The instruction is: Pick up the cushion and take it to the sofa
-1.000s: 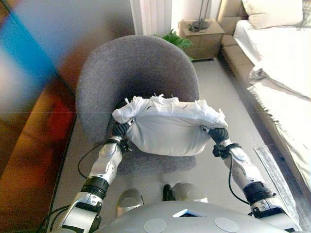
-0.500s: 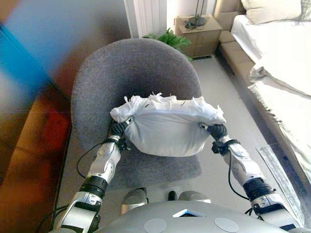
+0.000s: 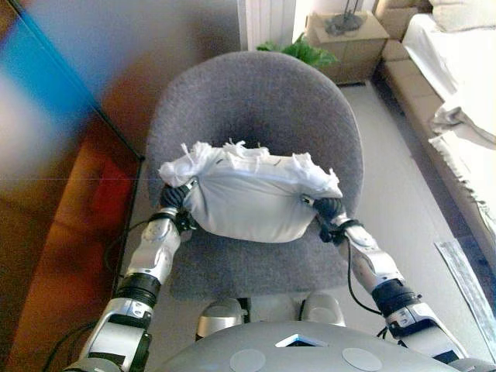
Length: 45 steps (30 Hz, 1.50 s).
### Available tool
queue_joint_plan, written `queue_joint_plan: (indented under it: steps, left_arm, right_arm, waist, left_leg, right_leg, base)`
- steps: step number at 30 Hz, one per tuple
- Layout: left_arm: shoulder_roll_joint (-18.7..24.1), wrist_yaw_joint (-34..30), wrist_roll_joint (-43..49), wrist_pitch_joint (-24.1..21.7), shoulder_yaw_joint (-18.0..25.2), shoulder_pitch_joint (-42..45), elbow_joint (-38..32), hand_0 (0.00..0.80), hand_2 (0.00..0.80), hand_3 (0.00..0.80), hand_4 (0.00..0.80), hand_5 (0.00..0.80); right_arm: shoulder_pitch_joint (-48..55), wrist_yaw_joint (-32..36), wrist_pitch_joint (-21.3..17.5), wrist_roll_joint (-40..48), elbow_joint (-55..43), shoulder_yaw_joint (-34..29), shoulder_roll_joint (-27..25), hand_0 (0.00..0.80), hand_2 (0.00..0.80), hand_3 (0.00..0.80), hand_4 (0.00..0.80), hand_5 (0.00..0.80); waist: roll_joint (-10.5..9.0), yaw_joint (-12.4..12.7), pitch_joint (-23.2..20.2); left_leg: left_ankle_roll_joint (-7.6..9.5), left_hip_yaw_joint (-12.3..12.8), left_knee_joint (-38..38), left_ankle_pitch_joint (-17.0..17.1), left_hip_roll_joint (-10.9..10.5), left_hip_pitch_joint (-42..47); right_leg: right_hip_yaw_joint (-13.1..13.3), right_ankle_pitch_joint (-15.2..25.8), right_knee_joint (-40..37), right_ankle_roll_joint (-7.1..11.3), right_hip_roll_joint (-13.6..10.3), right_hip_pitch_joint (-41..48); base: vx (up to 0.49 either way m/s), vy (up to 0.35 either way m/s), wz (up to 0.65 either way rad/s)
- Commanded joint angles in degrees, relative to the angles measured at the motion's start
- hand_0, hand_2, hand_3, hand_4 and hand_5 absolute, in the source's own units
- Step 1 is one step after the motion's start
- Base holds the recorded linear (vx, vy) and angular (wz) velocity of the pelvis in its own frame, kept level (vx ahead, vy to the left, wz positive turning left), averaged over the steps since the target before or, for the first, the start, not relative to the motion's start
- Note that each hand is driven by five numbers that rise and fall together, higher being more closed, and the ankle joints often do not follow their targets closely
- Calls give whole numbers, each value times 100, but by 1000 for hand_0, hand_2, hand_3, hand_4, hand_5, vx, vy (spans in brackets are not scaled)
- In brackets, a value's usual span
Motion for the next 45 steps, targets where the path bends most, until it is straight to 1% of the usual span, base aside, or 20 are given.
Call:
queue_joint_plan:
  steps: [1,4,6,8,9,11,13,16,21,23,26,29,30,32,34,38,41,45]
  left_arm:
    - [-421,201,-258,-660,-247,-1191,-98,800,800,800,800,800]
    - [-384,345,-334,-852,-339,-1829,216,800,800,800,800,800]
    - [-354,431,-307,-962,-374,-2085,321,800,800,800,800,800]
    - [-340,465,-299,-1065,-396,-2267,362,800,800,800,800,800]
    - [-343,500,-313,-1089,-403,-2402,349,800,800,800,800,800]
    - [-370,529,-345,-1095,-418,-2629,318,800,800,800,800,800]
    - [-398,585,-260,-1071,-421,-2740,306,800,800,800,800,800]
    - [-345,683,-225,-1029,-474,-3133,417,800,800,800,800,800]
    - [-183,736,-524,-855,-549,-3791,671,800,800,800,800,800]
    - [-137,730,-575,-857,-599,-3957,747,800,800,800,800,800]
    - [-100,702,-570,-817,-609,-4090,661,800,800,800,800,800]
    - [-125,649,-548,-656,-599,-4086,621,800,800,800,800,800]
    - [-155,671,-510,-581,-633,-4087,689,800,800,800,800,800]
    - [-198,688,-765,-484,-681,-4088,830,800,800,800,800,800]
    - [-261,704,-1035,-493,-645,-4024,928,800,800,800,800,800]
    - [-426,831,-1081,-530,-633,-4162,1209,800,800,800,800,800]
    - [-347,944,-1105,-523,-732,-4551,1468,800,800,800,800,800]
    - [-212,964,-1078,-509,-810,-4804,1733,800,800,800,800,800]
  right_arm:
    - [-1404,-233,-470,317,-100,25,238,800,800,800,800,800]
    - [-2003,-378,-695,498,97,78,129,800,800,800,800,800]
    - [-2220,-338,-852,637,184,19,62,800,800,800,800,800]
    - [-2398,-386,-1000,724,213,-12,28,800,800,800,800,800]
    - [-2568,-364,-980,784,229,-70,-35,800,800,800,800,800]
    - [-2842,-423,-1056,758,287,-139,-105,800,800,800,800,800]
    - [-2988,-405,-1046,762,328,-178,-141,800,800,800,800,800]
    - [-3435,-402,-1004,686,506,-149,-255,800,800,800,800,800]
    - [-4008,-368,-954,726,877,-2,-440,800,800,800,800,800]
    - [-4153,-360,-961,743,988,41,-474,800,800,800,800,800]
    - [-4291,-390,-893,735,961,62,-546,800,800,800,800,800]
    - [-4316,-347,-857,730,978,29,-564,800,800,800,800,800]
    - [-4311,-409,-816,731,992,62,-544,800,800,800,800,800]
    - [-4320,-511,-650,802,1027,104,-541,800,800,800,800,800]
    - [-4274,-543,-541,750,1108,125,-535,800,800,800,800,800]
    - [-4553,-624,-513,543,1679,219,-416,800,800,800,800,800]
    - [-4985,-606,-552,665,2132,308,-422,800,800,800,800,800]
    - [-5269,-345,-616,832,2531,382,-474,800,800,800,800,800]
  waist:
    - [-22,-5,224]
    - [-35,-26,470]
    - [-13,-41,549]
    - [12,-59,604]
    - [43,-79,648]
    - [102,-92,709]
    - [126,-98,730]
    - [161,-102,757]
    - [166,-104,645]
    - [154,-92,584]
    - [138,-46,515]
    - [98,13,499]
    - [87,31,529]
    - [58,47,557]
    - [43,55,580]
    - [86,87,760]
    - [131,86,940]
    - [187,57,1071]
  left_leg:
    - [-88,-232,969,-534,15,-612]
    - [-203,-244,1064,-416,119,-978]
    - [-245,-263,1061,-370,148,-1098]
    - [-265,-288,1093,-376,148,-1197]
    - [-281,-274,1119,-375,160,-1283]
    - [-316,-255,1124,-349,176,-1407]
    - [-334,-244,1079,-332,186,-1416]
    - [-370,-212,910,-276,204,-1371]
    - [-421,-163,696,-236,232,-1248]
    - [-434,-154,699,-255,244,-1221]
    - [-449,-161,842,-355,256,-1187]
    - [-467,-230,1425,-633,254,-1318]
    - [-467,-270,1681,-777,259,-1354]
    - [-455,-349,1979,-931,255,-1389]
    - [-429,-395,2152,-1048,244,-1384]
    - [-416,-481,2188,-1059,186,-1509]
    - [-393,-468,2249,-1021,182,-1734]
    - [-357,-402,2687,-1159,209,-2101]
  right_leg:
    - [-162,997,-422,-31,113,26]
    - [-226,997,-504,-35,134,-132]
    - [-286,984,-511,-38,121,-218]
    - [-293,931,-465,-26,118,-323]
    - [-298,900,-438,-23,124,-408]
    - [-328,871,-419,-21,133,-521]
    - [-337,868,-453,-20,146,-536]
    - [-346,868,-596,-23,181,-485]
    - [-387,855,-816,-9,192,-315]
    - [-415,827,-847,-4,178,-251]
    - [-483,720,-781,-9,120,-131]
    - [-533,507,-408,-64,10,-132]
    - [-530,373,-167,-96,-17,-140]
    - [-507,217,148,-148,-63,-150]
    - [-490,102,367,-183,-94,-159]
    - [-434,82,524,-175,-112,-365]
    - [-409,96,671,-167,-142,-650]
    - [-325,-20,1165,-237,-168,-1045]
  base:
    - [-235,-113,23]
    - [-175,-91,-5]
    - [-71,-45,-6]
    - [-35,-4,-9]
    - [-70,32,-2]
    - [-66,36,4]
    - [-8,9,3]
    - [0,0,0]
    - [14,-6,1]
    - [36,-25,5]
    - [54,-43,4]
    - [65,-60,4]
    - [111,-61,8]
    - [163,-42,12]
    - [129,-16,19]
    - [-47,9,14]
    - [-134,19,10]
    - [-37,19,4]
